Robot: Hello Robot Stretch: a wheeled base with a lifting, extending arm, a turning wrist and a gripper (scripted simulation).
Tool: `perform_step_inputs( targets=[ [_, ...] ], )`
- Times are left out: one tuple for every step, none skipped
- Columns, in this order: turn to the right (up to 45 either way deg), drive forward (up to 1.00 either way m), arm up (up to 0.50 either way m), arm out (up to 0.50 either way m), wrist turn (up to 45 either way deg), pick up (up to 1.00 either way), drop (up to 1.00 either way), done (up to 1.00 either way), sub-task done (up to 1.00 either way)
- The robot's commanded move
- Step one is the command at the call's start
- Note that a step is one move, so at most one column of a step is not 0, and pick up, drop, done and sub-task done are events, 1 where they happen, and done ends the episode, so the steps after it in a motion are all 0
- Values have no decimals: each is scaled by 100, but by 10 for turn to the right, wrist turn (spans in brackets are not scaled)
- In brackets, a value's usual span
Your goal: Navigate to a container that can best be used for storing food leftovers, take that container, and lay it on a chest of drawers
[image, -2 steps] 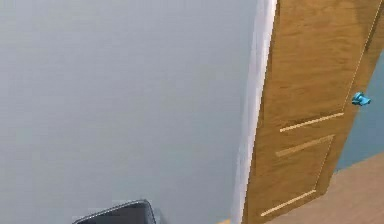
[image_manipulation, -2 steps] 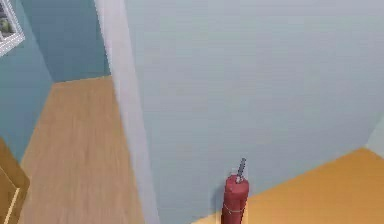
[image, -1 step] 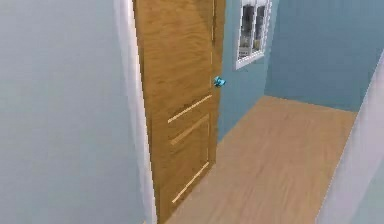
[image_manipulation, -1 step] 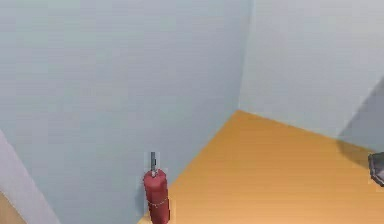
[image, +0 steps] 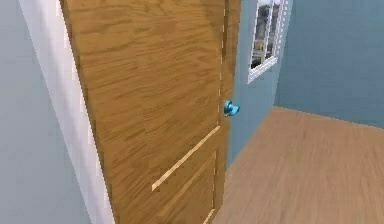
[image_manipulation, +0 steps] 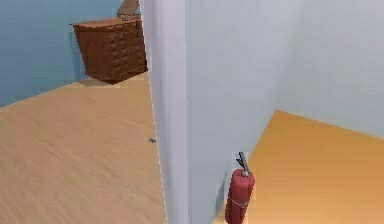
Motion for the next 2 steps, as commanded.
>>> perform_step_inputs(
  targets=[
    [150,0,0,0,0,0,0,0,0],
    [0,50,0,0,0,0,0,0,0]
  ],
)
